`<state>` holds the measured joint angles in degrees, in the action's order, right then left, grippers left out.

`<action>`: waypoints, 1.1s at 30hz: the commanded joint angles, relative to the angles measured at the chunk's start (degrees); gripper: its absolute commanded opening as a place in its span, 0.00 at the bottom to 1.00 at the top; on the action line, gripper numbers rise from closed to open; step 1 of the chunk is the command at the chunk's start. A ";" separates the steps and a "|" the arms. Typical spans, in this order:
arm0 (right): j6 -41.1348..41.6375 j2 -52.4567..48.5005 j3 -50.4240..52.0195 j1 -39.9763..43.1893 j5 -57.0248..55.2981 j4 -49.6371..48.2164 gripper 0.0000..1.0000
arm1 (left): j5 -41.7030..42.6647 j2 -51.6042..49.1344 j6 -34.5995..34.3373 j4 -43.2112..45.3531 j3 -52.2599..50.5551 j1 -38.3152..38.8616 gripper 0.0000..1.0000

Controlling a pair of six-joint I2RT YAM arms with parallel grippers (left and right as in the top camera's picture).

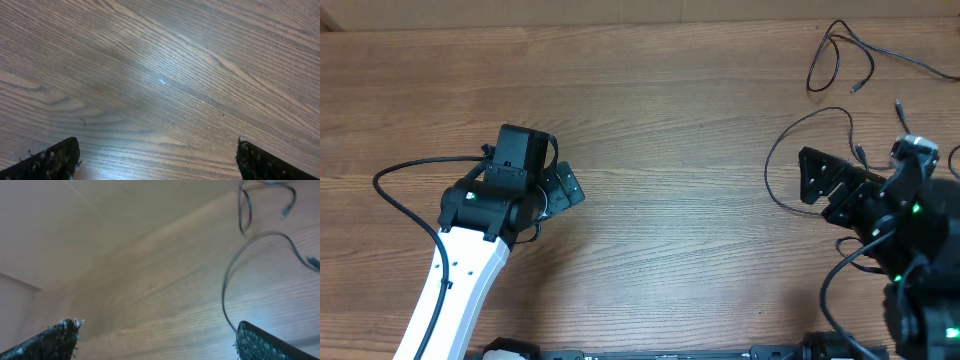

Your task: Untangle cables

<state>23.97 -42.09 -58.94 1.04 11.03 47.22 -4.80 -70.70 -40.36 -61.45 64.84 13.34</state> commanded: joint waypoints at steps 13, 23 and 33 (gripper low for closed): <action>0.07 11.80 22.27 -0.37 -0.92 -19.52 1.00 | -0.72 0.96 0.07 0.11 -0.13 -0.22 0.99; 0.02 20.98 27.41 -0.39 -3.10 -25.46 1.00 | -0.72 0.96 0.07 0.11 -0.13 -0.20 0.99; 0.07 32.52 37.57 -1.46 -2.82 -33.62 1.00 | -0.72 0.96 0.07 0.11 -0.13 -0.22 0.99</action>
<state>23.97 -12.45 -23.83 0.21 8.58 15.00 -4.78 -70.70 -40.36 -61.49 64.84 13.34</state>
